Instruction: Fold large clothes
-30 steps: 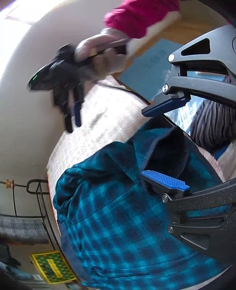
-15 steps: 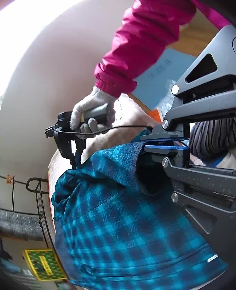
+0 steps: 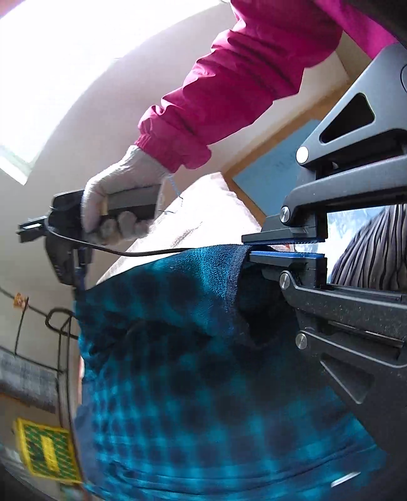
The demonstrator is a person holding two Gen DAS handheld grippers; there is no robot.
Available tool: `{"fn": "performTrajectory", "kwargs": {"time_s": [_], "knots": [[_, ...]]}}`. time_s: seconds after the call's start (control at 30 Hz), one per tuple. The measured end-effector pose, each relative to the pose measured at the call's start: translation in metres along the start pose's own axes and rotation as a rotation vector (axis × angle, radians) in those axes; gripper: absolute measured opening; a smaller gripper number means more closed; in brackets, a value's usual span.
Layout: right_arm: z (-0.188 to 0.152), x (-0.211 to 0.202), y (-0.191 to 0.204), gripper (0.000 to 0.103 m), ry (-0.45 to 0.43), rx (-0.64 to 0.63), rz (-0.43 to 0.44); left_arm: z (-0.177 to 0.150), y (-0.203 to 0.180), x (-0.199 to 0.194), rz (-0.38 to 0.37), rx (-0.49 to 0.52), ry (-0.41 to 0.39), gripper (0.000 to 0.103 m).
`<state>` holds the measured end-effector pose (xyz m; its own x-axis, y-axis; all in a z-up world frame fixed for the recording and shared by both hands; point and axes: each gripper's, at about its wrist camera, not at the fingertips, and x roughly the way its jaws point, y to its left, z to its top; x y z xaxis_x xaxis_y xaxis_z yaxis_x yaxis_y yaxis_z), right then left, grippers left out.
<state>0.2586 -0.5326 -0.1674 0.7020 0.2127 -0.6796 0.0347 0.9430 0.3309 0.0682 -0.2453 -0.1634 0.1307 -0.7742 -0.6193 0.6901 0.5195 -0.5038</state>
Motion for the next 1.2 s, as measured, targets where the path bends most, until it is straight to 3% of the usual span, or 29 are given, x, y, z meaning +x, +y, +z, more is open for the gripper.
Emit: {"fn": "performTrajectory", "kwargs": {"time_s": [0.13, 0.23, 0.3, 0.33, 0.37, 0.43, 0.53, 0.63, 0.7, 0.77, 0.83, 0.97, 1.0, 1.07, 1.1, 1.2], "knots": [[0.008, 0.032, 0.053, 0.002, 0.044, -0.138, 0.017, -0.016, 0.021, -0.008, 0.010, -0.088, -0.005, 0.001], [0.003, 0.080, 0.080, 0.007, 0.120, -0.179, 0.073, -0.025, 0.033, -0.015, 0.067, -0.121, -0.008, 0.001], [-0.004, 0.107, 0.089, 0.014, 0.181, -0.183, 0.075, -0.027, 0.038, -0.021, 0.093, -0.140, 0.010, 0.010], [-0.006, 0.111, 0.090, 0.024, 0.193, -0.174, 0.070, -0.028, 0.042, -0.028, 0.099, -0.157, 0.007, 0.023], [-0.008, 0.110, 0.088, 0.028, 0.196, -0.149, 0.090, -0.029, 0.045, -0.036, 0.106, -0.168, -0.009, 0.037], [-0.010, 0.091, 0.081, 0.028, 0.169, -0.101, 0.142, -0.029, 0.050, -0.051, 0.111, -0.190, -0.048, 0.047], [-0.021, 0.040, 0.067, 0.034, 0.119, -0.065, 0.181, -0.020, 0.059, -0.065, 0.125, -0.203, -0.086, 0.049], [-0.052, -0.011, 0.053, 0.049, 0.103, -0.055, 0.151, -0.010, 0.073, -0.065, 0.137, -0.218, -0.104, 0.064], [-0.091, -0.034, 0.041, 0.048, 0.133, -0.037, 0.120, -0.008, 0.089, -0.055, 0.129, -0.272, -0.079, 0.064], [-0.132, -0.047, 0.030, 0.048, 0.168, 0.008, 0.145, -0.008, 0.104, -0.044, 0.137, -0.292, -0.048, 0.064], [-0.175, -0.051, 0.027, 0.045, 0.228, 0.038, 0.175, -0.010, 0.115, -0.032, 0.132, -0.306, -0.013, 0.064], [-0.240, -0.046, 0.024, 0.041, 0.341, 0.035, 0.146, -0.015, 0.135, -0.009, 0.098, -0.372, 0.039, 0.062], [-0.247, -0.046, 0.024, 0.040, 0.350, 0.036, 0.148, -0.017, 0.138, -0.005, 0.084, -0.388, 0.045, 0.059], [-0.251, -0.049, 0.022, 0.040, 0.352, 0.042, 0.157, -0.022, 0.143, 0.002, 0.059, -0.416, 0.061, 0.029], [-0.249, -0.051, 0.021, 0.040, 0.348, 0.042, 0.161, -0.024, 0.144, 0.004, 0.044, -0.427, 0.064, 0.019], [-0.223, -0.067, 0.014, 0.041, 0.272, 0.047, 0.195, -0.027, 0.143, 0.000, 0.010, -0.453, 0.033, 0.013]]}}
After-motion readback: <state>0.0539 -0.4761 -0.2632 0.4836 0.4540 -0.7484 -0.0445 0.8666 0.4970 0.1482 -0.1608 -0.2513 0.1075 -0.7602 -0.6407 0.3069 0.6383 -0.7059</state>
